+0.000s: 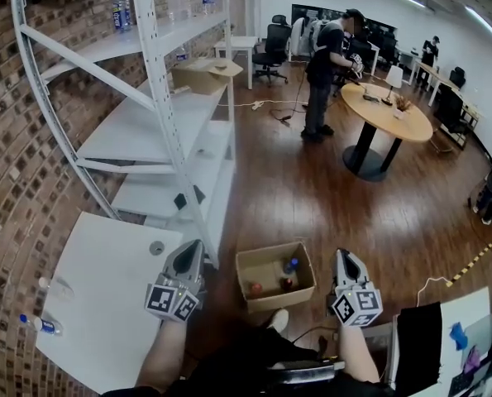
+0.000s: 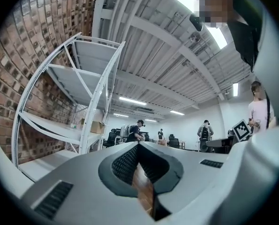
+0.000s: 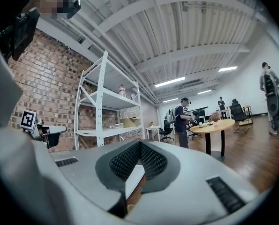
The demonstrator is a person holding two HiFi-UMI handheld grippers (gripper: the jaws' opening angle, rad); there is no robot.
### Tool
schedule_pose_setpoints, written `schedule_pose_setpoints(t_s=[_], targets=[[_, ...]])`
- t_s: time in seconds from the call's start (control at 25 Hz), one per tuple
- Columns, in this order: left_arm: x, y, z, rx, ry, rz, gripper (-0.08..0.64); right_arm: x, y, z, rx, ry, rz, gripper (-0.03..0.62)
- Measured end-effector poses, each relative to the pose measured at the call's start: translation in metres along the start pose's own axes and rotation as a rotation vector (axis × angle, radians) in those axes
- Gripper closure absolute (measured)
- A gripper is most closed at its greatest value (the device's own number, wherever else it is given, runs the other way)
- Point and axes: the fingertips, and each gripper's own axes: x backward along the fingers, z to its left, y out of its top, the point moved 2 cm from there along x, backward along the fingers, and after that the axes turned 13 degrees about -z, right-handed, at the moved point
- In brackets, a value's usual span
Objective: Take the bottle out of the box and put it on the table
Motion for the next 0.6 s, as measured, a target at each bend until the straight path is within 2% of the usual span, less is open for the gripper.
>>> schedule_pose_setpoints(t_s=[0.16, 0.32, 0.48, 0.6], targets=[[-0.014, 0.004, 0.001, -0.008, 0.005, -0.020, 0.560, -0.020, 0.013, 0.000, 0.014, 0.032, -0.030, 0.591], [-0.020, -0.006, -0.003, -0.012, 0.000, 0.010, 0.560, -0.031, 0.007, 0.006, 0.034, 0.071, 0.010, 0.591], [-0.012, -0.032, -0.003, -0.011, -0.012, 0.092, 0.559, -0.028, -0.030, 0.008, 0.050, 0.097, 0.113, 0.591], [-0.001, -0.061, 0.004, 0.005, 0.007, 0.163, 0.559, -0.023, -0.067, 0.007, 0.037, 0.100, 0.197, 0.591]])
